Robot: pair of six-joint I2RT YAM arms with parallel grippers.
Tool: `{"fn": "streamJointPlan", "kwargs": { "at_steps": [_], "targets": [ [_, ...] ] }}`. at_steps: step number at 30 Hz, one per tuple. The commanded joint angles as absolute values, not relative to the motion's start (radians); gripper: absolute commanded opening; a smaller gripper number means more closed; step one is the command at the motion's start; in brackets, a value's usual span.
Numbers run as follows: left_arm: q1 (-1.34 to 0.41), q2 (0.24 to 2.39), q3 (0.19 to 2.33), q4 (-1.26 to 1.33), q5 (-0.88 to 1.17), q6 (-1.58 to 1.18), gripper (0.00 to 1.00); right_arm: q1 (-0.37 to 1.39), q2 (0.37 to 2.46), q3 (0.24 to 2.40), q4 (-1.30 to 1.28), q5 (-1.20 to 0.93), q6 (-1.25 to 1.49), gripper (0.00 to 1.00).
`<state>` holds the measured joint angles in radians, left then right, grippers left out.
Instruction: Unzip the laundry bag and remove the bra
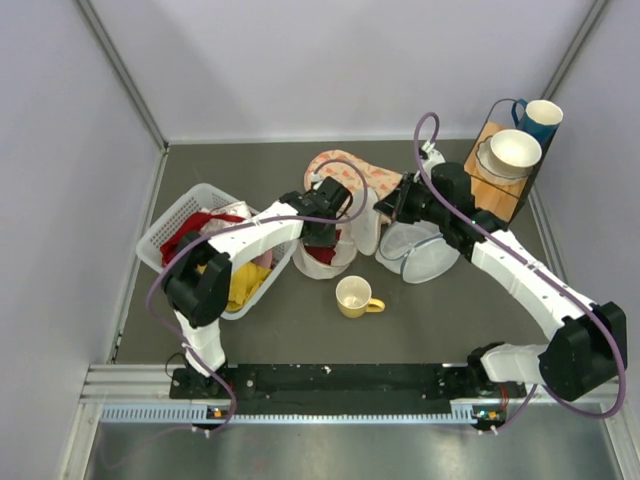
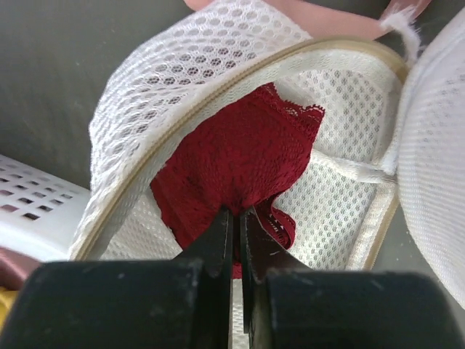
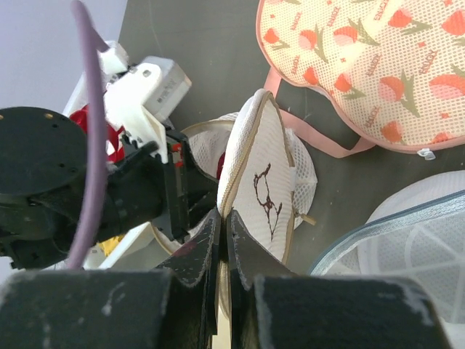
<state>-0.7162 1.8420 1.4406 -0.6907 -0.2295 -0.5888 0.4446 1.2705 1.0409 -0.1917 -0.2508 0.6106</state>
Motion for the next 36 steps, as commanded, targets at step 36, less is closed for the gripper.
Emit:
{"fn": "streamJointPlan", "kwargs": {
  "at_steps": [36],
  "targets": [
    [-0.121,1.220,1.674,-0.978,-0.431,-0.463,0.00,0.456,1.267,1.066,-0.156,-0.252,0.603,0.00]
  ]
}}
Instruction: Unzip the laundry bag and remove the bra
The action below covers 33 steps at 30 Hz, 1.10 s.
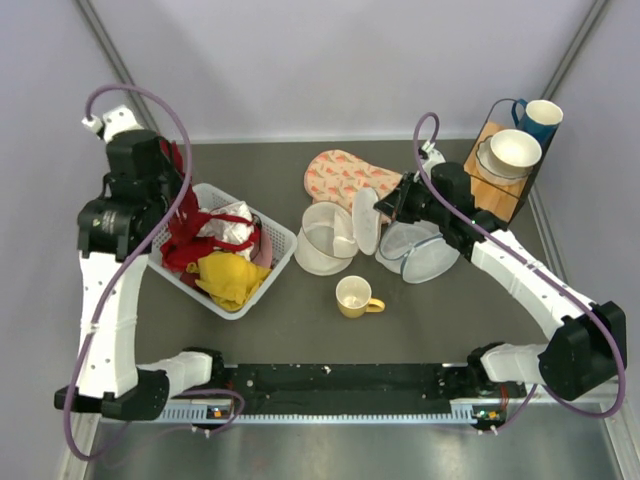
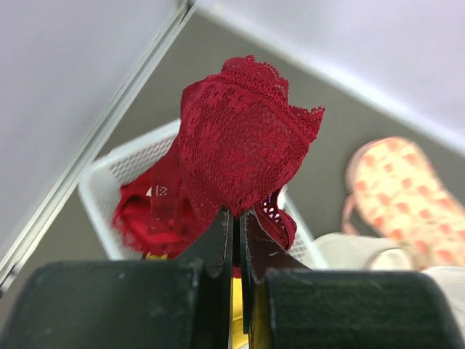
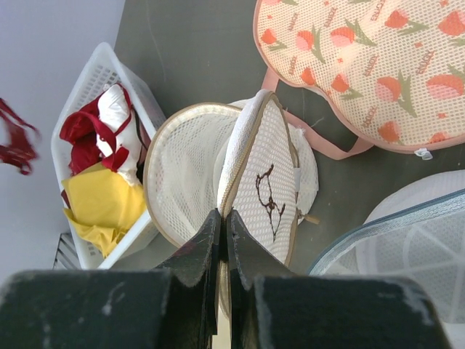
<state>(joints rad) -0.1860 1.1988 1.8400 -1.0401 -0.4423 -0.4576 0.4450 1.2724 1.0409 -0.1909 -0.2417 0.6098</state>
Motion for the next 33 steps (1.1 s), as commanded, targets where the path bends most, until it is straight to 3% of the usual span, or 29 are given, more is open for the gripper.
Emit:
{"fn": "streamJointPlan", "kwargs": {
  "at_steps": [1,5,13,27,33],
  "targets": [
    [-0.112,1.221,1.633,-0.954,-0.439,-0.469,0.00,0.454,1.266,1.062,-0.156,-0.252,0.601,0.00],
    [-0.091,1.239,1.436,-0.836,-0.368,-0.486,0.00,0.456,1.269,1.055,-0.156,-0.259,0.603,0.00],
    [-0.086,1.399,1.240,-0.726,-0.333,-0.577,0.00,0.456,1.270,1.054,-0.156,-0.256,0.600,0.00],
    [-0.052,1.637,1.184,-0.621,-0.409,-0.660,0.00,0.456,1.272,1.054,-0.153,-0.255,0.604,0.00],
    [-0.018,1.626,1.196,-0.636,-0.359,-0.632,0.00,0.456,1.266,1.052,-0.164,-0.242,0.592,0.00]
  ]
}}
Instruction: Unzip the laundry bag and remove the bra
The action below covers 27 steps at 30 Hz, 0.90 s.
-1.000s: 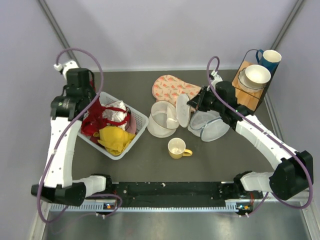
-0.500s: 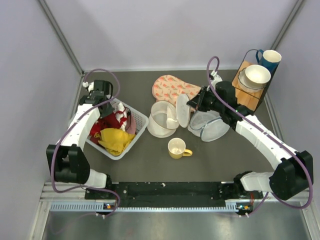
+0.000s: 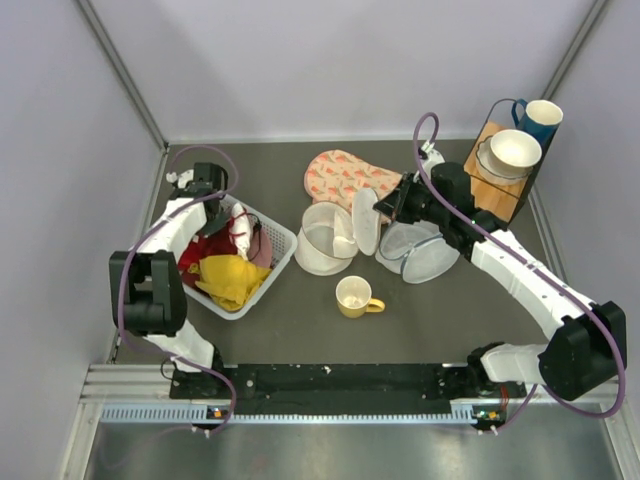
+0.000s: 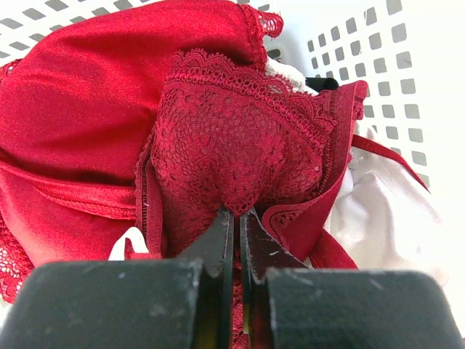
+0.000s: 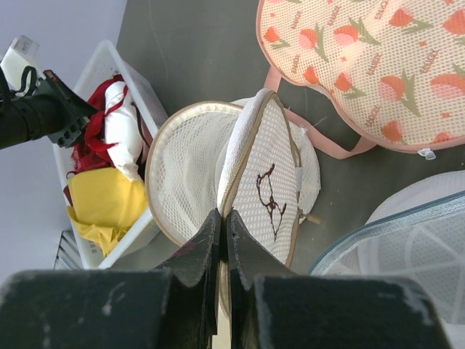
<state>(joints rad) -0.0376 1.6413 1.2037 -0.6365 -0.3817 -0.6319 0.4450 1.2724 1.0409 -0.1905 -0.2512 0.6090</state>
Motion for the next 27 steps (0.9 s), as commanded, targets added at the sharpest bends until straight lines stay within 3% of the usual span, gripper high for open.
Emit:
{"fn": "streamJointPlan", "kwargs": {
  "at_steps": [1,4,5,6,8,15,19,27],
  "targets": [
    [-0.020,1.618,1.216,-0.655,-0.333,-0.626,0.02,0.456,1.273,1.054,-0.163,-0.250,0.586,0.00],
    [-0.020,1.562,1.219,-0.707,-0.307,-0.580,0.18,0.457,1.282,1.068,-0.164,-0.252,0.578,0.00],
    [-0.020,1.545,1.220,-0.716,-0.302,-0.569,0.40,0.457,1.284,1.074,-0.163,-0.249,0.575,0.00],
    [-0.020,1.511,1.221,-0.729,-0.301,-0.546,0.46,0.457,1.285,1.080,-0.163,-0.249,0.575,0.00],
    [-0.020,1.476,1.227,-0.758,-0.296,-0.523,0.68,0.457,1.292,1.094,-0.164,-0.250,0.575,0.00],
    [-0.020,1.323,1.339,-0.847,-0.304,-0.479,0.79,0.476,1.311,1.163,-0.175,-0.227,0.574,0.00],
    [-0.020,1.250,1.379,-0.854,-0.267,-0.457,0.79,0.482,1.361,1.273,-0.173,-0.219,0.568,0.00],
    [-0.020,1.120,1.371,-0.836,-0.167,-0.434,0.84,0.511,1.621,1.741,-0.124,-0.307,0.580,0.00]
  ]
}}
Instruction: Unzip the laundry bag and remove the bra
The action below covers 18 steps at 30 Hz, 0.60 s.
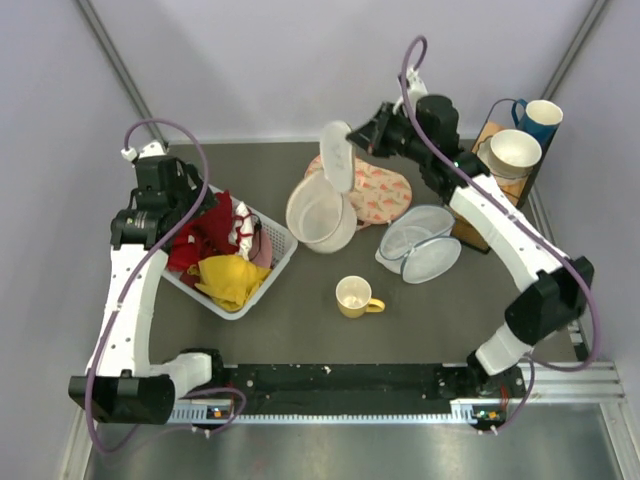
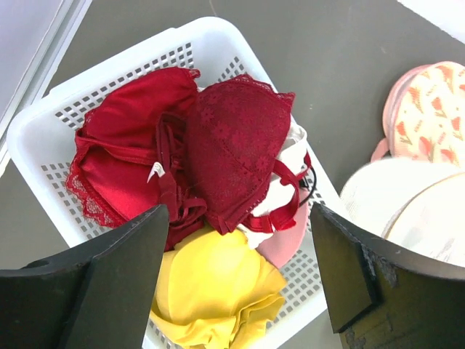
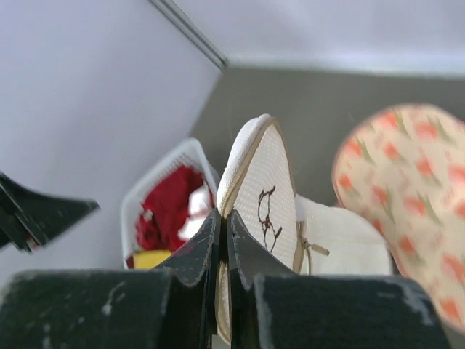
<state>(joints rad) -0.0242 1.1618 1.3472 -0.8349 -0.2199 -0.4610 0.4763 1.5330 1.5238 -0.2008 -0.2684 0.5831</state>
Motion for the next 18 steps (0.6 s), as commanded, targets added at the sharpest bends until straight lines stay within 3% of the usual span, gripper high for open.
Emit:
{"fn": "streamJointPlan", "kwargs": {
  "at_steps": [1,8,12,15,16,17,18],
  "targets": [
    [-0.020,1.112,1.368,-0.841,-0.161,-0.428,0.84,0.517,1.673,1.788,-0.109,-0.311,0.578,0.00],
    [-0.018,1.040,1.356,-0.916,-0.179,-0.382,0.86,0.551,2.004,2.188,0.020,-0.413,0.741,0.00],
    [-0.018,0.980,1.295,-0.910,-0.175,-0.380,0.79,0.583,2.251,2.484,0.021,-0.419,0.817,0.00],
    [-0.018,0.954,1.272,-0.951,-0.172,-0.387,0.79,0.592,2.351,2.568,0.098,-0.398,0.888,0.00],
    [-0.018,0.945,1.264,-0.957,-0.141,-0.387,0.79,0.592,2.361,2.565,0.088,-0.387,0.891,0.05],
    [-0.018,0.928,1.258,-0.963,-0.134,-0.388,0.79,0.594,2.362,2.557,0.071,-0.380,0.865,0.43],
    [-0.018,0.920,1.246,-0.969,-0.129,-0.387,0.80,0.592,2.356,2.556,-0.024,-0.350,0.835,0.70]
  ]
}}
